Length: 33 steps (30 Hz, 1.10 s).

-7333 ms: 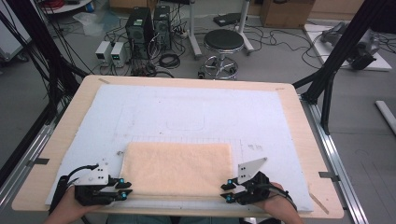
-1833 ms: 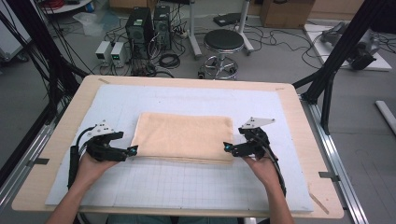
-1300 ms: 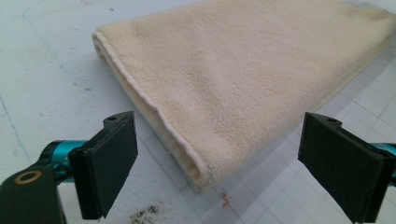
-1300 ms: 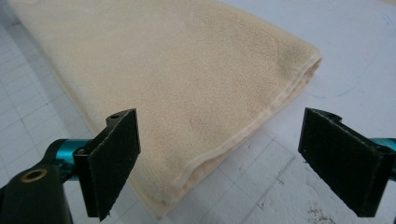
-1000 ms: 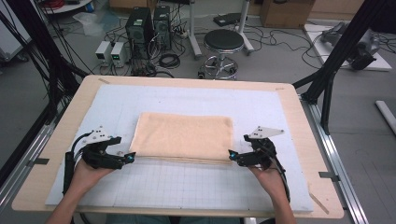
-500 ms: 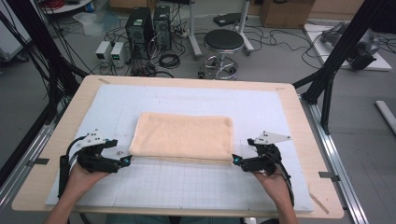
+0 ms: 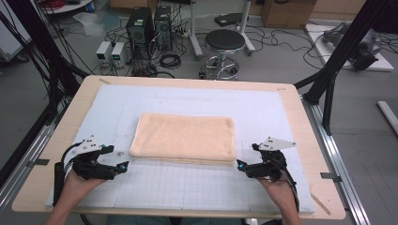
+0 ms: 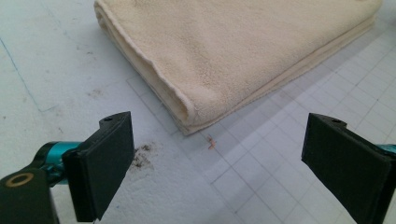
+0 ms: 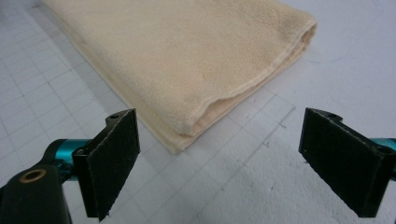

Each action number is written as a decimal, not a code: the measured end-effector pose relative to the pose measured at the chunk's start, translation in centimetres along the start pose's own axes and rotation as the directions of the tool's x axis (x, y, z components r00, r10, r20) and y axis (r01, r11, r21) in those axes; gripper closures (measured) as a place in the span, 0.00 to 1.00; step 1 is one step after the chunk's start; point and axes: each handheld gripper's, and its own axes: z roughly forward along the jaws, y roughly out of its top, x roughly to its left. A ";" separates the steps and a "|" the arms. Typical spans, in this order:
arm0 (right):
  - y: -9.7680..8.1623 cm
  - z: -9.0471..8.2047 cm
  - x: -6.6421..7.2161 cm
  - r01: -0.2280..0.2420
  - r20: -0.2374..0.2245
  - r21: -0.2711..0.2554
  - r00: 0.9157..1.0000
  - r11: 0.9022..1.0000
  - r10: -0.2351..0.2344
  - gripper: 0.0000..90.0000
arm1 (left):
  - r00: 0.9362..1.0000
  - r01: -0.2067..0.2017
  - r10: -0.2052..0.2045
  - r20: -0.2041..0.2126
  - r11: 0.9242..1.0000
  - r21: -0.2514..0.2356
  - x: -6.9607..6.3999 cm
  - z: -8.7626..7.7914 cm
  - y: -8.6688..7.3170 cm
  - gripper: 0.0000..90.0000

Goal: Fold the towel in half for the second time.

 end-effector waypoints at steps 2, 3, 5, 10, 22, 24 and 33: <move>-0.3 0.0 0.1 0.001 -0.002 0.000 1.000 1.000 -0.001 0.13 | 1.000 0.002 -0.002 0.003 1.000 0.001 0.0 -0.1 -0.2 0.11; -0.5 0.0 0.2 -0.003 -0.007 0.003 1.000 1.000 0.003 0.13 | 1.000 -0.001 0.001 0.003 1.000 0.005 -0.1 -0.1 -0.2 0.11; -0.8 0.1 0.3 -0.001 -0.014 0.015 1.000 1.000 0.001 0.13 | 1.000 -0.004 0.004 -0.003 1.000 0.013 -0.1 0.1 -0.3 0.11; -1.0 0.6 0.8 0.017 -0.021 0.039 1.000 0.999 -0.016 0.13 | 1.000 -0.011 0.011 0.005 1.000 0.024 0.0 0.4 -0.5 0.11; -0.9 -0.8 0.2 -0.002 0.017 -0.022 1.000 1.000 0.002 0.13 | 1.000 -0.021 0.021 0.009 1.000 0.003 -0.2 0.0 -0.4 0.11; -0.9 -1.0 0.2 -0.004 0.020 -0.032 1.000 0.999 0.005 0.13 | 1.000 -0.023 0.023 0.012 1.000 0.004 -0.2 0.1 -0.4 0.11; -0.9 -1.0 0.1 0.001 0.022 -0.033 1.000 0.999 -0.001 0.13 | 1.000 -0.025 0.025 0.014 1.000 0.002 -0.2 0.1 -0.4 0.11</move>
